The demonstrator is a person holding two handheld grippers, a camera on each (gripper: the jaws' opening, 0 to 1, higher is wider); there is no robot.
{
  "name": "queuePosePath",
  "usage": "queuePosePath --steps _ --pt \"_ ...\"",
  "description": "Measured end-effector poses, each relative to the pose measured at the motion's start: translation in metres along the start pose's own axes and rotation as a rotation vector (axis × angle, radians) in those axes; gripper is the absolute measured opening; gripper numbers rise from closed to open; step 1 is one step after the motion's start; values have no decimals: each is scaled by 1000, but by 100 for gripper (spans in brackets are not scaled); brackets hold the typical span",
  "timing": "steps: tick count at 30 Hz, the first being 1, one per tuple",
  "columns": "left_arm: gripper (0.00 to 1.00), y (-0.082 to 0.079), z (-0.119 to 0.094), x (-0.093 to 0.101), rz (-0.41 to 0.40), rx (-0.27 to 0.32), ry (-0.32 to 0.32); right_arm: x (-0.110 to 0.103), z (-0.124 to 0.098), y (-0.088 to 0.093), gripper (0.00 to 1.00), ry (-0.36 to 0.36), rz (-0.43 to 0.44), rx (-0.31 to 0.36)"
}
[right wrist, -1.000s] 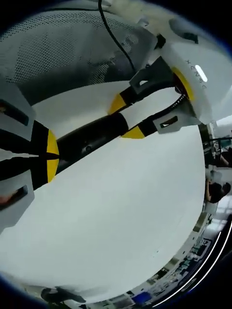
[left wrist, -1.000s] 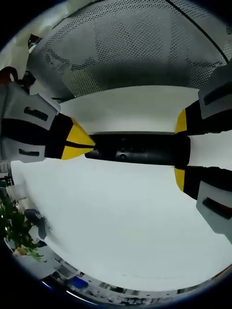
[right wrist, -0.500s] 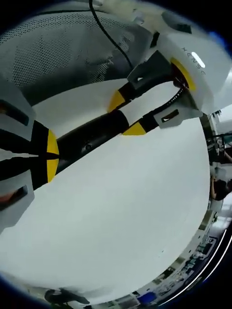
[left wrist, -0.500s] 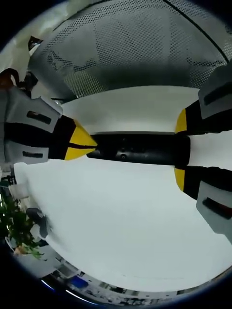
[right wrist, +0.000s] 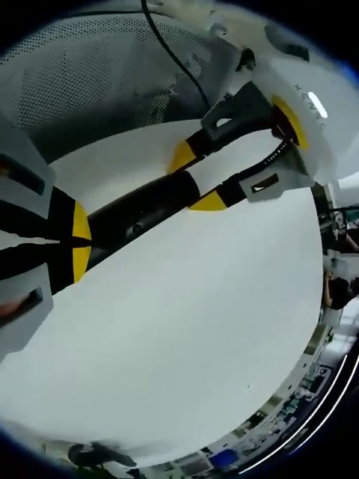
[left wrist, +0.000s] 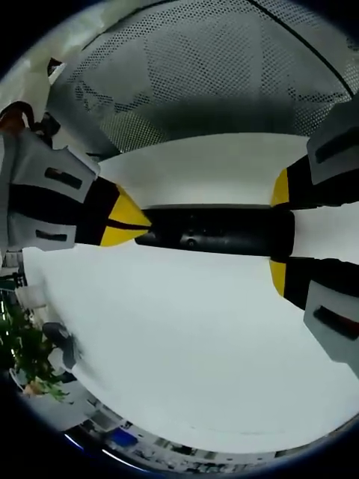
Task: Press the specified remote control buttons in sequence, fully releasing each button before pressing the next.
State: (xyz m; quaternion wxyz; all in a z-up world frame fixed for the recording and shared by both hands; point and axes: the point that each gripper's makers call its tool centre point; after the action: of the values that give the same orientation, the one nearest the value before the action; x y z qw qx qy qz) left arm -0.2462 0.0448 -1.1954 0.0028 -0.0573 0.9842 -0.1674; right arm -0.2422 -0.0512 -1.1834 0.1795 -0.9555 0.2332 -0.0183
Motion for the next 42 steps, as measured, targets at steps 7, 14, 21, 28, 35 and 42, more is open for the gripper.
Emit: queuePosePath --steps 7,14,21,28,35,42 --pt "22 0 0 0 1 -15 -3 4 -4 -6 0 13 4 19" --pt "22 0 0 0 -3 -12 -4 -4 -3 -12 0 -45 12 37" --pt "22 0 0 0 -1 -11 -3 -7 3 -13 0 -64 17 29" --pt "22 0 0 0 -1 -9 1 -7 5 -11 0 -52 -9 10" --pt "22 0 0 0 3 -12 3 -7 6 -11 0 -47 2 13" --pt "22 -1 0 0 11 -22 6 -6 5 -10 0 -85 89 67"
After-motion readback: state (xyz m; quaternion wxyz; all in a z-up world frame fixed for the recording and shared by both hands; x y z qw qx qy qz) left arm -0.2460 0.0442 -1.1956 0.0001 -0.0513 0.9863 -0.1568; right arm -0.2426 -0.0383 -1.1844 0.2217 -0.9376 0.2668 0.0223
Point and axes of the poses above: the point that each gripper's makers call its tool centre point, and the gripper's own axes: z roughly forward along the fingers, x roughly to its right, y roughly out of its underside, and after that the axes turned 1 degree about -x, right-handed
